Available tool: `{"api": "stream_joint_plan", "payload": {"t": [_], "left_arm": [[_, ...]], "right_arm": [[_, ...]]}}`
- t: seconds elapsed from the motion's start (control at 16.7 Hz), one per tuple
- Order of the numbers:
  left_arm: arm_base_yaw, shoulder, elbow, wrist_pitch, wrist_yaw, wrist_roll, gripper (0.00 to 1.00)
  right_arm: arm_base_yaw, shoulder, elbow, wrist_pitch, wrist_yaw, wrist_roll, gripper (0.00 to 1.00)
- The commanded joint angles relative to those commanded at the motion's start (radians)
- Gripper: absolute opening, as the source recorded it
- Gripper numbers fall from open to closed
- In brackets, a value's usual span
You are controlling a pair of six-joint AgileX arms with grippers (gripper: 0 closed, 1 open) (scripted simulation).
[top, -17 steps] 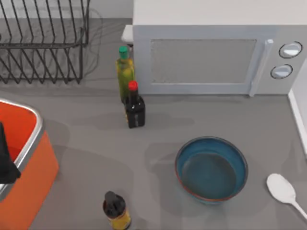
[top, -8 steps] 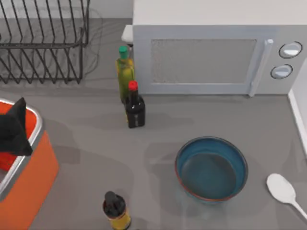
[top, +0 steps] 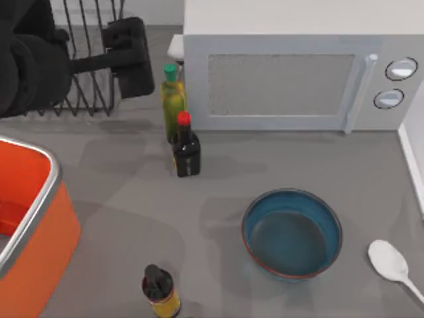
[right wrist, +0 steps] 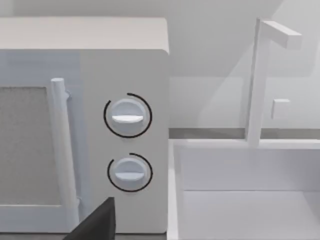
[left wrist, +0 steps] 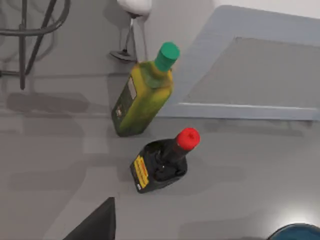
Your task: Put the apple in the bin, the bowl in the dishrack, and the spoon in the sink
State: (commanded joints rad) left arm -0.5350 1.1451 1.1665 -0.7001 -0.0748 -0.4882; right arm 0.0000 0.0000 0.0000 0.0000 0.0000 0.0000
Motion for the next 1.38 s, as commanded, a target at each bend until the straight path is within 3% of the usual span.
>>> {"api": "stream_joint_plan", "payload": {"t": [0.48,0.78,1.02,1.38], "left_arm": [[-0.343,0.801,0.809,-0.474,-0.07,-0.346,1.0],[-0.51,1.183,1.192,-0.698,-0.092,-0.515,1.0],[-0.587,1.352,1.366,-0.798,-0.096,-0.592,1.0],[-0.6,1.379,1.394,-0.815,-0.097,-0.605,1.0]], "right_arm": [[0.0,0.0,0.0,0.0,0.0,0.0,1.0],[0.0,0.0,0.0,0.0,0.0,0.0,1.0],[0.0,0.0,0.0,0.0,0.0,0.0,1.0],[0.0,0.0,0.0,0.0,0.0,0.0,1.0]]}}
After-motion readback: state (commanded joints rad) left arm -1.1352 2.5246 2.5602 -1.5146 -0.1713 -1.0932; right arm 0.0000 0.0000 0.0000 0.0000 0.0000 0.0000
